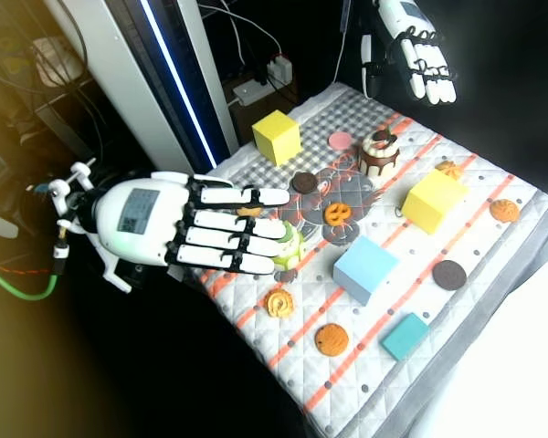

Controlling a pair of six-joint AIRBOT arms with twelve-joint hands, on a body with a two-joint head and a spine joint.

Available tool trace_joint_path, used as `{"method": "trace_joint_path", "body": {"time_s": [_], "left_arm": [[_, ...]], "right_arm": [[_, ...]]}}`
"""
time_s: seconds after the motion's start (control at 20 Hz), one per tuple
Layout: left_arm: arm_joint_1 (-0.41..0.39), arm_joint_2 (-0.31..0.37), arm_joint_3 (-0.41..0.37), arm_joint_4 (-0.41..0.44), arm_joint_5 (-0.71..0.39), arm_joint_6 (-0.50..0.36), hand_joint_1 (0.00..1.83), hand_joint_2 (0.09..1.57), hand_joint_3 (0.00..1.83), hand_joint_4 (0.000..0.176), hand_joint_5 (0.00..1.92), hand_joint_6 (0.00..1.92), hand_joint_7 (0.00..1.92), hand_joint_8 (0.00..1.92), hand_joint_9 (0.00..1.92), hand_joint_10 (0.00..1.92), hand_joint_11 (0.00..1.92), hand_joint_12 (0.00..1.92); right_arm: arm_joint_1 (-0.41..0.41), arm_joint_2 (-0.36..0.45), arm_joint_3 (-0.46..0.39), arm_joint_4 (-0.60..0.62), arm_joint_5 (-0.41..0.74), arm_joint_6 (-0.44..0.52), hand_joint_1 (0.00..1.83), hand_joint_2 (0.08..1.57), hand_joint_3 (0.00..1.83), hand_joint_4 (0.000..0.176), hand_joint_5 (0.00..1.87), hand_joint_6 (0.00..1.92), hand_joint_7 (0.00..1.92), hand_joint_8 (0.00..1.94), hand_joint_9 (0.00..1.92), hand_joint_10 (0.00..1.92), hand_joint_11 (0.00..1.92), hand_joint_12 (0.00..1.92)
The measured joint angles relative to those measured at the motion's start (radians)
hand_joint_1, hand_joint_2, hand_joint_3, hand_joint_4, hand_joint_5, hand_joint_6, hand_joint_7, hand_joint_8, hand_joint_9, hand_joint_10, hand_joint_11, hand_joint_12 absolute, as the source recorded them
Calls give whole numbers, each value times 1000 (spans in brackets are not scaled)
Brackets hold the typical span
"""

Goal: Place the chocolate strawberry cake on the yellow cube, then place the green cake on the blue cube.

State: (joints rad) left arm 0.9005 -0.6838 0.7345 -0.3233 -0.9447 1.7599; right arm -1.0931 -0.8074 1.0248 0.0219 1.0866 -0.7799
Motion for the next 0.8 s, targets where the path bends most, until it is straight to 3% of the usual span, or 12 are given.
{"method": "trace_joint_path", "body": {"time_s": [0.15,0.25,0.3,0.4,0.45,0.5,0.6,0.7,0.8], "left_arm": [[0,0,-2,11,-7,-2,114,1025,0,87,401,1,278,2,232,2,0,596],[0,0,0,0,-15,-1,195,995,0,70,418,2,291,1,233,1,0,667],[0,-6,8,-1,-16,0,222,964,0,51,426,2,298,2,252,5,0,710],[-15,-26,26,-7,-12,0,358,912,0,89,359,0,307,2,278,8,0,744],[-29,-35,34,-8,-5,1,466,881,0,130,295,0,275,0,253,1,0,700],[-46,-49,49,-7,0,0,516,856,0,136,279,1,271,1,258,3,0,757],[-87,-89,92,-25,34,2,622,773,0,0,374,15,272,2,272,6,0,859],[-104,-121,122,-42,69,3,692,736,0,0,439,1,333,2,345,7,4,1033],[-121,-145,139,-58,115,22,670,724,0,0,466,1,400,4,396,10,19,1041]], "right_arm": [[0,0,0,-3,0,0,163,1113,7,145,321,5,155,2,170,6,37,578],[0,0,0,-3,-1,0,175,1121,7,139,326,6,168,6,186,11,60,587],[0,0,0,-3,0,0,171,1120,5,139,324,4,170,6,196,12,77,593],[0,0,0,-4,0,0,149,1122,4,148,320,1,165,2,191,7,77,588],[0,0,0,-6,-1,0,168,1129,6,149,322,2,164,1,186,4,75,586],[0,0,0,-6,-2,0,171,1132,6,151,318,0,169,3,191,6,78,586],[0,-1,0,-6,-3,0,148,1134,4,166,306,0,175,4,203,8,82,580],[0,-2,0,-8,-3,0,161,1133,2,175,305,1,172,2,205,7,92,572],[0,-2,0,-8,-3,0,158,1138,4,169,311,3,171,1,194,1,84,563]]}}
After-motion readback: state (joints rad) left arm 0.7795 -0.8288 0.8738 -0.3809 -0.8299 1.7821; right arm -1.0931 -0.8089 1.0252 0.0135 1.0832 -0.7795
